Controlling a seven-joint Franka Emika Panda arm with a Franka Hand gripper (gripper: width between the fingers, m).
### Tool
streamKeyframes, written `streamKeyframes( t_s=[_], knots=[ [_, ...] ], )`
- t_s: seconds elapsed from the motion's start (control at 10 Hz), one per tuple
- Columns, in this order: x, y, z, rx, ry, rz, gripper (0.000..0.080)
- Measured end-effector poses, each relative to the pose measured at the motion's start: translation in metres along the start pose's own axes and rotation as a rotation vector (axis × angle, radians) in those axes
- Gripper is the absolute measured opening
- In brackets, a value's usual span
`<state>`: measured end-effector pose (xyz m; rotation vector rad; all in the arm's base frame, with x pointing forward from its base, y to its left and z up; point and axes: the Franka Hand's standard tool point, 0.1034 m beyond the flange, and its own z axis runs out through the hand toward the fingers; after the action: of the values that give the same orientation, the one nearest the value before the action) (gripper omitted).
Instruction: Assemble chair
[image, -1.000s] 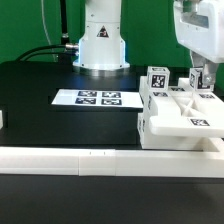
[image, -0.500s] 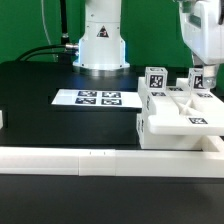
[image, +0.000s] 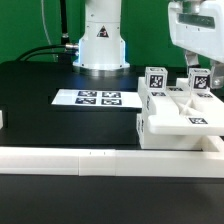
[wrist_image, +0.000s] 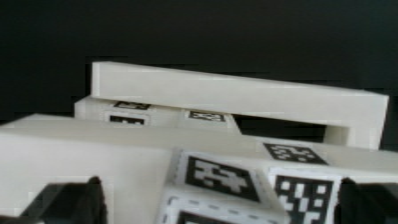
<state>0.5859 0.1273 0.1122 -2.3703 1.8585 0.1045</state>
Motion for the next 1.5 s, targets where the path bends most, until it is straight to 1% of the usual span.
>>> streamKeyframes(
  t_s=[0.1,0.4,0.5,0.6,0.8,1.0,1.2,1.3,1.4,1.5],
  knots=[
    [0.0006,0.0,-0.0002,-0.001,0.0,-0.129,0.0649],
    [0.0038,-0.0013,-0.0005,-0.016,-0.004,-0.462,0.0649],
    [0.0057,-0.0019,-0.0005,-0.032,-0.004,-0.6,0.0649],
    [0.0065,-0.0022,-0.0004,-0.059,-0.003,-0.719,0.0649],
    [0.0066,-0.0042,-0.0002,-0.095,0.005,-0.894,0.0649],
    [0.0066,-0.0038,0.0003,-0.105,0.01,-1.027,0.0649],
    [0.0083,-0.0042,0.0004,-0.102,0.01,-1.108,0.0649],
    [0.0085,-0.0042,0.0004,-0.102,0.01,-1.114,0.0523],
    [0.0086,-0.0041,0.0005,-0.102,0.01,-1.111,0.0376],
    [0.0085,-0.0043,0.0004,-0.102,0.01,-1.098,0.0376]
  ],
)
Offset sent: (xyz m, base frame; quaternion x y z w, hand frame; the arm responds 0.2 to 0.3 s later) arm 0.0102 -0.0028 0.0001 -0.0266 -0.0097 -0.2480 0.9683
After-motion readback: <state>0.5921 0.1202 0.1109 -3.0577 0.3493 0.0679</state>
